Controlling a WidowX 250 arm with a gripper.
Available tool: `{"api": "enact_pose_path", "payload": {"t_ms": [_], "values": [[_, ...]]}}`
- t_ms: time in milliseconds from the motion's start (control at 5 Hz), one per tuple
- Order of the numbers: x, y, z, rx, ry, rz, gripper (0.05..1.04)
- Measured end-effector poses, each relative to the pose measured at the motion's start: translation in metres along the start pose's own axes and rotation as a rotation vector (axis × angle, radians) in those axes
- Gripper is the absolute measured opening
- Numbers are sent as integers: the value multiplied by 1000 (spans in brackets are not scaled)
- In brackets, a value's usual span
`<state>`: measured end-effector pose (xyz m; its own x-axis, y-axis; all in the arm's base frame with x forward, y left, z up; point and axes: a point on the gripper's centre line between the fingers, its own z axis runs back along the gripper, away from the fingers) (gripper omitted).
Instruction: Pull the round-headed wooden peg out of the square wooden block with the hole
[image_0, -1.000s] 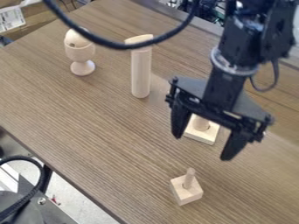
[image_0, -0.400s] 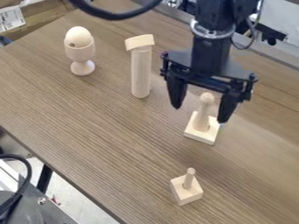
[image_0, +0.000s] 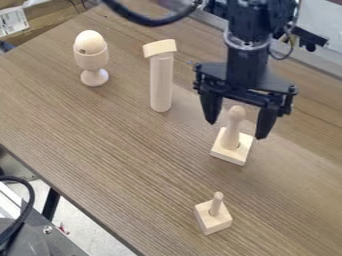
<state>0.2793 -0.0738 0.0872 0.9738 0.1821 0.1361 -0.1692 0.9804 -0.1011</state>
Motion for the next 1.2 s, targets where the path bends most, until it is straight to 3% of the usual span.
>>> {"api": "enact_pose_path", "payload": {"t_ms": [400, 600, 1000, 1200], "values": [[14, 1, -10, 9, -1, 1, 997], [18, 5, -13, 13, 3, 7, 948], [21, 8, -13, 15, -10, 19, 387], [20, 8, -13, 21, -7, 16, 323]]}}
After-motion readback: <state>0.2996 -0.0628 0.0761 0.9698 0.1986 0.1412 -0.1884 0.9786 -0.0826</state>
